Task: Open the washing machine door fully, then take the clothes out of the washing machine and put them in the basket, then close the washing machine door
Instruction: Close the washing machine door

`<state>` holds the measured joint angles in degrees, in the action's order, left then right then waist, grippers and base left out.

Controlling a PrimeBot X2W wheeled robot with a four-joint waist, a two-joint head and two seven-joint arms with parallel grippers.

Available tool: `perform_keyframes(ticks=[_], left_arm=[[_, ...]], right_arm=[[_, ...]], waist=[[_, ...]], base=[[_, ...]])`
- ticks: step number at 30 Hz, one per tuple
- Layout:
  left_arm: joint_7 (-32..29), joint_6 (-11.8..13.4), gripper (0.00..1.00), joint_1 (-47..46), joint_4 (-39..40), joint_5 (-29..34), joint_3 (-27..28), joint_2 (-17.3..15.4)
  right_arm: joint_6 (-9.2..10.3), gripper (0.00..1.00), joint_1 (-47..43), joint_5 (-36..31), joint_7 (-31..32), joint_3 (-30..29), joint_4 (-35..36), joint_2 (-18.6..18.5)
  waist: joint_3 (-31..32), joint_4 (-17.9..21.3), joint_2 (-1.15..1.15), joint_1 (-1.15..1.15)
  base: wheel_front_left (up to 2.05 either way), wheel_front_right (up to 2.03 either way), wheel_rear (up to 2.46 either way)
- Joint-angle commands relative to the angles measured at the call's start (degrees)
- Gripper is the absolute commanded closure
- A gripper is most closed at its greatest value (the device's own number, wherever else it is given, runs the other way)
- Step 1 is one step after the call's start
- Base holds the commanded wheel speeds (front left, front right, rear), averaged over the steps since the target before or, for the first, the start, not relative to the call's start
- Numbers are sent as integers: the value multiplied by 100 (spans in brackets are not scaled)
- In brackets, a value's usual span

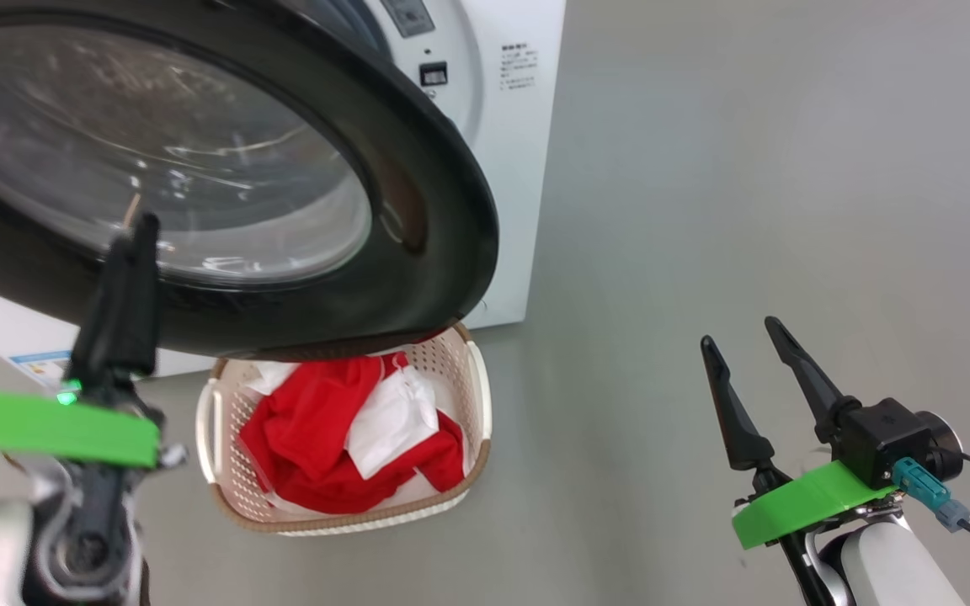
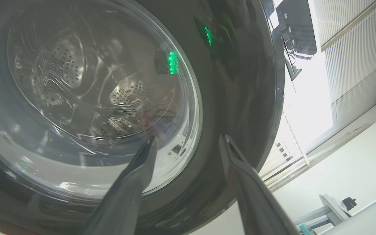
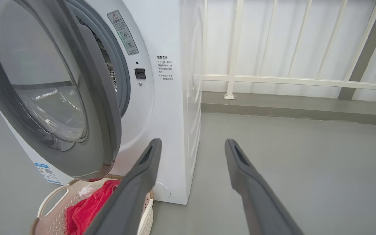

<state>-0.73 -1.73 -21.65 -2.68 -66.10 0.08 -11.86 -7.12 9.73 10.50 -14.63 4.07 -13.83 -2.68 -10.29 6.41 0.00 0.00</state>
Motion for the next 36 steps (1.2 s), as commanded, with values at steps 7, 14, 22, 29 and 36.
perform_keyframes(ticks=[7,14,22,29,36], left_arm=[[817,-132,0,689,121,1454,-252,-470],[1499,97,0,1397,235,2883,-415,-629],[1570,224,0,2074,470,4160,-122,-175],[1572,-64,0,2342,265,4724,291,286],[1572,-279,0,2349,124,5003,507,508]], right_arm=[[-36,0,-135,-94,-37,12,227,-20],[-36,0,-354,-203,-37,-167,367,-20],[-36,0,-582,-459,-37,-377,474,-20],[-36,0,-808,-330,-37,-320,639,-20],[-36,0,-841,-324,-37,-236,678,-20]], waist=[[409,-267,0,0],[652,-329,0,0],[805,-401,0,0],[898,-461,0,0],[879,-489,0,0]], base=[[0,0,0],[0,0,0],[0,0,0],[0,0,0],[0,0,0]])
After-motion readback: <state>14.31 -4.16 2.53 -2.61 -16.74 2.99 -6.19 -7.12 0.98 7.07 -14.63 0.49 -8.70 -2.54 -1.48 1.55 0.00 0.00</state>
